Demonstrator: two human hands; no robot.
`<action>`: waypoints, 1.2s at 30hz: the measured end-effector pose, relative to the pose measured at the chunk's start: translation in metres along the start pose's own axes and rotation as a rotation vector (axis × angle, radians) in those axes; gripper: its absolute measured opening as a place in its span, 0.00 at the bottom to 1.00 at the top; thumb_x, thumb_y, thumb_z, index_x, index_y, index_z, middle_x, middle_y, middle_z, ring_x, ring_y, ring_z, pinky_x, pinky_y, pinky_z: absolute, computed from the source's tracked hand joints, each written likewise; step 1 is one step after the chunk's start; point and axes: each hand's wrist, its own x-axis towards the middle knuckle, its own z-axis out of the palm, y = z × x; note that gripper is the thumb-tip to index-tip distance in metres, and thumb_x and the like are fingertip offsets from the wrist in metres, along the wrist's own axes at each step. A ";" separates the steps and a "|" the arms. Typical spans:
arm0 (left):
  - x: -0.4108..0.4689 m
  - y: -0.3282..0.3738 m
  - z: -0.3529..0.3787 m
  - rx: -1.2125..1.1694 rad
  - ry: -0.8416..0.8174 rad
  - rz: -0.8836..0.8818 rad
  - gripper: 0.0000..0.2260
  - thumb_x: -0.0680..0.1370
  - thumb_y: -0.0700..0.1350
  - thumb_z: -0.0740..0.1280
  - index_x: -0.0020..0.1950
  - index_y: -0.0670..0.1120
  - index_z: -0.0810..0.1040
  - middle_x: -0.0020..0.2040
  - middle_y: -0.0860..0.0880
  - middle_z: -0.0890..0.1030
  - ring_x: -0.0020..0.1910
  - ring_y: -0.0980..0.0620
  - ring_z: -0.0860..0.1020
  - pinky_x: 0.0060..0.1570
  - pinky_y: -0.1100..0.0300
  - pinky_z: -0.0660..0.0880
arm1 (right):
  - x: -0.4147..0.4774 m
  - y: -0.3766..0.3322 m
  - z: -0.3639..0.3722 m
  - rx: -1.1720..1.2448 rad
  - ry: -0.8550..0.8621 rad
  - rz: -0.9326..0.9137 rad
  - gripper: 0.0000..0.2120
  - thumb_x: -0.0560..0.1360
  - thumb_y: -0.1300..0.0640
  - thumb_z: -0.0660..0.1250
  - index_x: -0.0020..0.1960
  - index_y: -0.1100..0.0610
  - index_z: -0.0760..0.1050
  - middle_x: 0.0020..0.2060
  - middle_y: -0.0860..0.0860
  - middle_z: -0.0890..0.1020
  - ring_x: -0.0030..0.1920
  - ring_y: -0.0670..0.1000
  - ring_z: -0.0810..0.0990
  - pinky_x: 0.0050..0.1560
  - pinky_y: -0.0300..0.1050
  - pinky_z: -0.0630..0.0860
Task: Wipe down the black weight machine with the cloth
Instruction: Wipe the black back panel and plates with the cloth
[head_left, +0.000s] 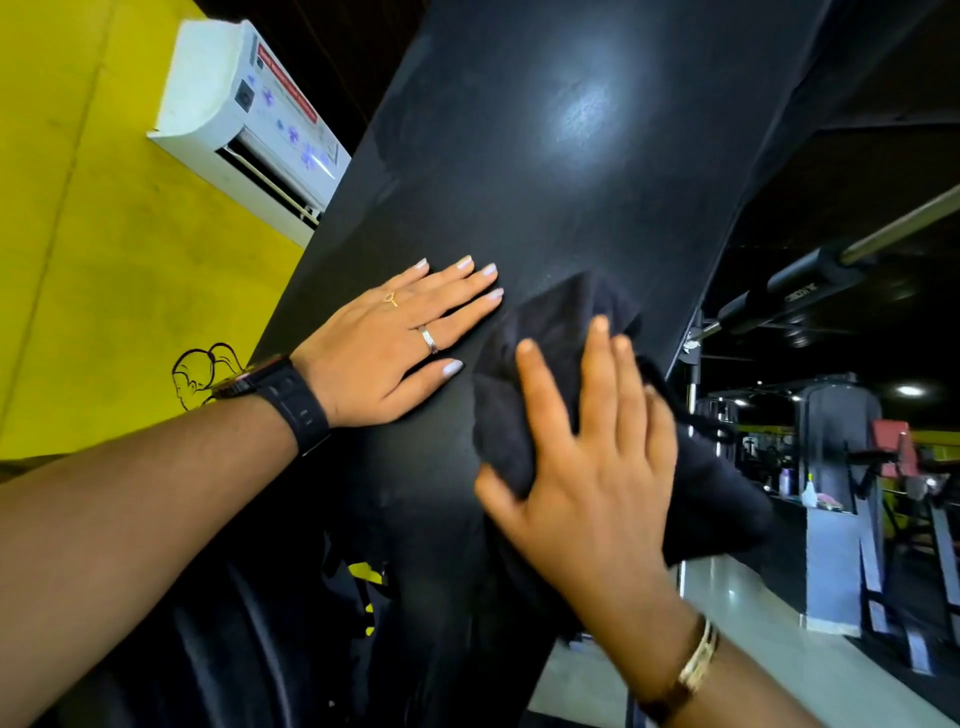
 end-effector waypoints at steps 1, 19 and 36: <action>0.000 0.000 0.000 0.005 -0.003 -0.001 0.25 0.82 0.50 0.54 0.77 0.41 0.61 0.77 0.43 0.61 0.77 0.46 0.57 0.76 0.52 0.50 | -0.013 -0.003 -0.001 0.008 -0.026 -0.030 0.38 0.64 0.38 0.63 0.72 0.52 0.70 0.73 0.64 0.63 0.73 0.62 0.63 0.68 0.58 0.60; -0.001 -0.001 -0.002 0.003 -0.013 0.015 0.25 0.83 0.53 0.51 0.75 0.39 0.64 0.76 0.42 0.63 0.76 0.45 0.58 0.76 0.55 0.48 | 0.041 0.004 0.002 -0.041 -0.047 0.034 0.37 0.66 0.38 0.62 0.71 0.52 0.69 0.74 0.63 0.63 0.73 0.64 0.63 0.67 0.61 0.59; -0.058 -0.026 -0.008 0.158 -0.189 0.170 0.27 0.84 0.57 0.45 0.80 0.48 0.47 0.80 0.50 0.48 0.79 0.49 0.50 0.77 0.51 0.48 | -0.106 -0.072 0.003 0.095 -0.164 -0.128 0.37 0.63 0.35 0.65 0.70 0.46 0.70 0.72 0.55 0.67 0.71 0.56 0.67 0.66 0.58 0.60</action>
